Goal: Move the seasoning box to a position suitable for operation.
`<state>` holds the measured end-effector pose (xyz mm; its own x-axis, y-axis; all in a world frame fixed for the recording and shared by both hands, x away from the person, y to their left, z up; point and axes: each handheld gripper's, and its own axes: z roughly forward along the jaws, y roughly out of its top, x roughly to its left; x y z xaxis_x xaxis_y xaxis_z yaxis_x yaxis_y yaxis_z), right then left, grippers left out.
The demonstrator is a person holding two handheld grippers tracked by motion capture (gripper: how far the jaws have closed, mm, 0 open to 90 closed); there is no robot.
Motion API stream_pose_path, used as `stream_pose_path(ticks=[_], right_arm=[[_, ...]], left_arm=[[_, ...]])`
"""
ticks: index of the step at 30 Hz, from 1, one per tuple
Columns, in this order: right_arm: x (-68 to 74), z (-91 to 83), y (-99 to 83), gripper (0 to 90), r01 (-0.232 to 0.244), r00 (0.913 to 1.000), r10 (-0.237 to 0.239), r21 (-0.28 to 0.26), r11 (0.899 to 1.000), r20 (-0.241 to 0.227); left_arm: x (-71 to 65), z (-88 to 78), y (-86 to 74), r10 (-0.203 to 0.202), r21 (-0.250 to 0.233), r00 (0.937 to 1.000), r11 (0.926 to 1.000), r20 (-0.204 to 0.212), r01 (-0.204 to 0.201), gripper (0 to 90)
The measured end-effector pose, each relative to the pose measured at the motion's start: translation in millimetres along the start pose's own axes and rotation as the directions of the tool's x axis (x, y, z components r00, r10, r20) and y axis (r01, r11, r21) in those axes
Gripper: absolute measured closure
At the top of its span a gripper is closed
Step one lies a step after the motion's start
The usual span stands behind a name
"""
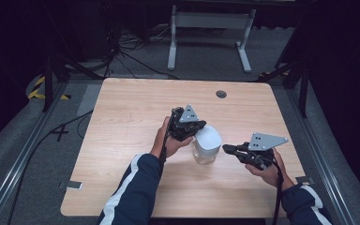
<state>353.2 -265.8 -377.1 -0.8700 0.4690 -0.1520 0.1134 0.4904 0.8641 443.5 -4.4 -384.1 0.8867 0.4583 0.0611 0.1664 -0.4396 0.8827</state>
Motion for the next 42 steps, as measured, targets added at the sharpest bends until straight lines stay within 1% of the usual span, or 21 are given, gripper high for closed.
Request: stream_pose_path(ticks=[1, 3, 6, 7, 8, 9, 10, 12, 13, 15, 16, 19, 20, 21, 23, 27, 28, 29, 36, 39, 42], right_arm=[[1.2, 0.9, -0.2, 89.7, -0.005, 1.0, 0.005, 0.006, 1.0, -0.008], [2.4, 2.4, -0.9, 89.7, 0.002, 0.9999, -0.001, 0.016, 1.0, -0.013], [3.3, 3.8, -1.5, 89.7, -0.005, 0.9998, 0.006, 0.022, 1.0, -0.018], [3.3, 4.2, -1.4, 89.8, -0.002, 0.9998, 0.002, 0.026, 1.0, -0.019], [3.3, 4.3, -1.3, 89.8, 0.0, 0.9999, 0.0, 0.029, 1.0, -0.017], [3.2, 4.5, -1.4, 89.7, -0.002, 0.9999, 0.002, 0.029, 1.0, -0.015], [2.5, 4.6, -1.4, 89.8, -0.001, 0.9999, 0.002, 0.033, 0.999, -0.011], [1.8, 4.7, -1.2, 89.8, -0.008, 0.9999, 0.009, 0.034, 0.999, -0.01], [1.8, 4.7, -1.2, 89.8, -0.008, 0.9999, 0.009, 0.034, 0.999, -0.01], [0.3, 5.5, -1.0, 89.8, -0.02, 0.9998, 0.02, 0.034, 0.999, -0.006], [0.3, 5.5, -1.0, 89.8, -0.02, 0.9998, 0.02, 0.034, 0.999, -0.006], [-0.8, 6.8, -1.3, 89.8, -0.029, 0.9996, 0.029, 0.049, 0.998, -0.001], [-1.1, 7.3, -1.1, 89.8, -0.031, 0.9995, 0.031, 0.049, 0.998, -0.002], [-1.1, 7.8, -0.7, 89.8, -0.033, 0.9995, 0.033, 0.051, 0.998, -0.001], [-1.1, 8.6, 0.0, 89.8, -0.028, 0.9996, 0.029, 0.051, 0.998, -0.002], [-1.0, 11.1, 1.7, 89.8, -0.033, 0.9995, 0.033, 0.061, 0.998, 0.002], [-1.2, 11.5, 2.1, 89.8, -0.035, 0.9994, 0.035, 0.062, 0.997, 0.001], [-1.2, 12.2, 2.4, 89.8, -0.036, 0.9993, 0.036, 0.062, 0.997, 0.001], [0.6, 16.4, 4.9, 89.8, -0.039, 0.9992, 0.039, 0.06, 0.997, 0.008], [0.7, 18.0, 5.8, 89.8, -0.04, 0.9992, 0.04, 0.065, 0.997, 0.011], [0.6, 19.3, 6.5, 89.8, -0.041, 0.999, 0.04, 0.061, 0.997, 0.016]], left_arm=[[0.4, 0.0, 0.1, 0.006, 0.0, 1.0, 1.0, -0.002, -0.006, 90.0], [0.0, 0.1, 0.6, 0.017, 0.008, 0.9998, 0.9998, -0.011, -0.016, 90.0], [0.9, 0.4, -0.3, 0.006, 0.004, 1.0, 1.0, -0.005, -0.006, 90.0], [2.7, 1.7, -1.8, -0.004, 0.009, 0.9999, 0.9999, -0.016, 0.004, 90.0], [3.5, 1.8, -2.1, -0.003, 0.012, 0.9998, 0.9999, -0.022, 0.003, 90.0], [3.6, 2.4, -3.0, -0.016, -0.002, 0.9998, 0.9999, -0.011, 0.016, 90.0], [3.0, 2.4, -2.8, -0.017, -0.008, 0.9999, 0.9998, -0.004, 0.017, 90.0], [1.6, 2.1, -1.7, -0.012, -0.004, 0.9999, 0.9999, -0.002, 0.012, 90.0], [1.5, 2.0, -0.1, 0.01, 0.0, 0.9999, 0.9999, -0.006, -0.01, 90.0], [-0.4, 2.8, 1.3, 0.006, 0.003, 1.0, 1.0, -0.002, -0.006, 90.0], [-0.3, 2.9, 1.6, 0.012, 0.005, 0.9999, 0.9999, -0.005, -0.012, 90.0], [0.6, 4.1, 1.2, 0.01, -0.002, 0.9999, 0.9999, -0.009, -0.01, 90.0], [0.4, 4.6, 0.8, 0.0, -0.004, 1.0, 1.0, -0.005, 0.0, 90.0], [1.1, 4.4, 0.7, 0.007, 0.001, 0.9999, 1.0, -0.009, -0.007, 90.0], [1.3, 4.3, 0.5, 0.0, 0.004, 1.0, 1.0, -0.006, 0.0, 90.0], [2.0, 4.7, 0.0, -0.001, 0.0, 1.0, 1.0, -0.006, 0.001, 90.0], [2.8, 4.5, -0.1, 0.004, 0.001, 1.0, 1.0, -0.009, -0.004, 90.0], [3.2, 4.6, -0.5, 0.0, 0.0, 1.0, 1.0, -0.008, 0.0, 90.0], [3.8, 4.4, -0.2, 0.001, 0.006, 1.0, 1.0, -0.004, -0.001, 90.0], [3.6, 5.2, -1.0, -0.011, -0.001, 0.9999, 0.9999, -0.005, 0.011, 90.0], [3.7, 5.2, -1.2, -0.01, -0.002, 0.9999, 0.9999, -0.005, 0.01, 90.0]])
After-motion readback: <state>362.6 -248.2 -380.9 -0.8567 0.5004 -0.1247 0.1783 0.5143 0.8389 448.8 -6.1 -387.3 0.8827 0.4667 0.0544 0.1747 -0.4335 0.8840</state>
